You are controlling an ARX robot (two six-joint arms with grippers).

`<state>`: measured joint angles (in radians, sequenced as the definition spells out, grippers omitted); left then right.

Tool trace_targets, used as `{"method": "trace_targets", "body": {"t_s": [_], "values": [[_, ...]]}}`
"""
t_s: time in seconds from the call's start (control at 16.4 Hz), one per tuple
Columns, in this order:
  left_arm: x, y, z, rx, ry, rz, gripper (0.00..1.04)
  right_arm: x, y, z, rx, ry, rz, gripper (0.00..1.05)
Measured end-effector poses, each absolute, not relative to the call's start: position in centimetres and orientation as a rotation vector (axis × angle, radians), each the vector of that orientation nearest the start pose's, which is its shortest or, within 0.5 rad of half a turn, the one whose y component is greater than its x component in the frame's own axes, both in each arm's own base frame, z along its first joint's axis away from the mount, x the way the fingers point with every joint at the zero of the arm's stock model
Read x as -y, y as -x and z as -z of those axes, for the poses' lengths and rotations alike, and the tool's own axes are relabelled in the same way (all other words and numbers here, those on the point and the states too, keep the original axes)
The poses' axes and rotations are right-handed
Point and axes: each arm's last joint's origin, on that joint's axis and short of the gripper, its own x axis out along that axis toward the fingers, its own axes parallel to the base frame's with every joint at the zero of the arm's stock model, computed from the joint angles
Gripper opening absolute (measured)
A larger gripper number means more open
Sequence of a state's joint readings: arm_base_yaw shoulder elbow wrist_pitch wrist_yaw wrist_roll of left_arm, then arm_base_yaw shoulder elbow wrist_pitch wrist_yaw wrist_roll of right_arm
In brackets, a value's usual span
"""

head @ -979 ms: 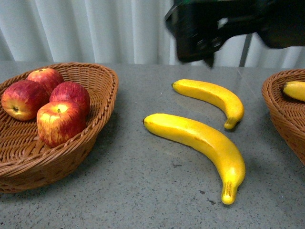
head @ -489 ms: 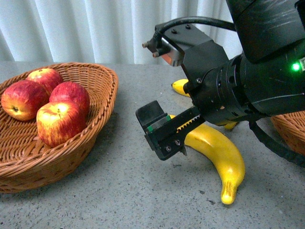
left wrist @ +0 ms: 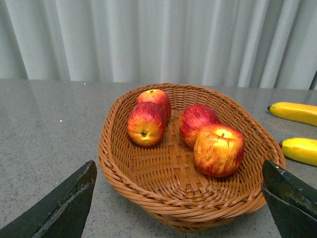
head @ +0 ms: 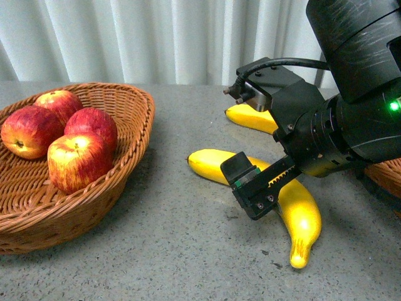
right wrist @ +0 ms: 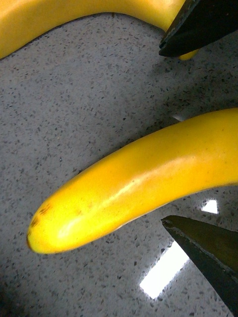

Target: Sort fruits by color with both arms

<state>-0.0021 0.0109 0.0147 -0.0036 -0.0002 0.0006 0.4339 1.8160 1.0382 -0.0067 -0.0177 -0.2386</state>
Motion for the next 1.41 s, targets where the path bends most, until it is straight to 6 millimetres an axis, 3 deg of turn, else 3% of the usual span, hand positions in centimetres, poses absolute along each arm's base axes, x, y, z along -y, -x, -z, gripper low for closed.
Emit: {"method": "trace_targets", "body": {"t_s": [0.31, 0.49, 0.55, 0.61, 0.73, 0.86, 1.04, 1.16, 1.28, 1.41], "values": [[0.0, -9.7, -16.7, 0.000, -0.001, 0.002, 0.98, -15.4, -33.4, -15.9, -0.752, 0.385, -0.527, 0.98], [0.0, -9.7, -16.7, 0.000, -0.001, 0.002, 0.98, -15.4, -33.0, -15.5, -0.767, 0.382, -0.547, 0.62], [0.0, -9.7, -16.7, 0.000, -0.001, 0.002, 0.98, -15.6, -32.9, -15.4, -0.771, 0.384, -0.555, 0.44], [0.0, -9.7, -16.7, 0.000, -0.001, 0.002, 0.98, -15.6, -32.9, -15.4, -0.770, 0.382, -0.559, 0.37], [0.0, -9.7, -16.7, 0.000, -0.001, 0.002, 0.98, -15.4, -33.0, -15.8, -0.759, 0.352, -0.575, 0.36], [0.0, -9.7, -16.7, 0.000, -0.001, 0.002, 0.98, -14.6, -33.9, -17.8, -0.692, 0.260, -0.582, 0.36], [0.0, -9.7, -16.7, 0.000, -0.001, 0.002, 0.98, -10.6, -35.1, -24.2, -0.479, 0.089, -0.531, 0.36], [0.0, -9.7, -16.7, 0.000, -0.001, 0.002, 0.98, -6.3, -35.1, -26.6, -0.414, -0.001, -0.463, 0.36], [0.0, -9.7, -16.7, 0.000, -0.001, 0.002, 0.98, -0.6, -35.0, -26.7, -0.408, 0.002, -0.309, 0.36], [0.0, -9.7, -16.7, 0.000, -0.001, 0.002, 0.98, 4.8, -33.6, -25.0, -0.449, 0.149, -0.119, 0.36]]}}
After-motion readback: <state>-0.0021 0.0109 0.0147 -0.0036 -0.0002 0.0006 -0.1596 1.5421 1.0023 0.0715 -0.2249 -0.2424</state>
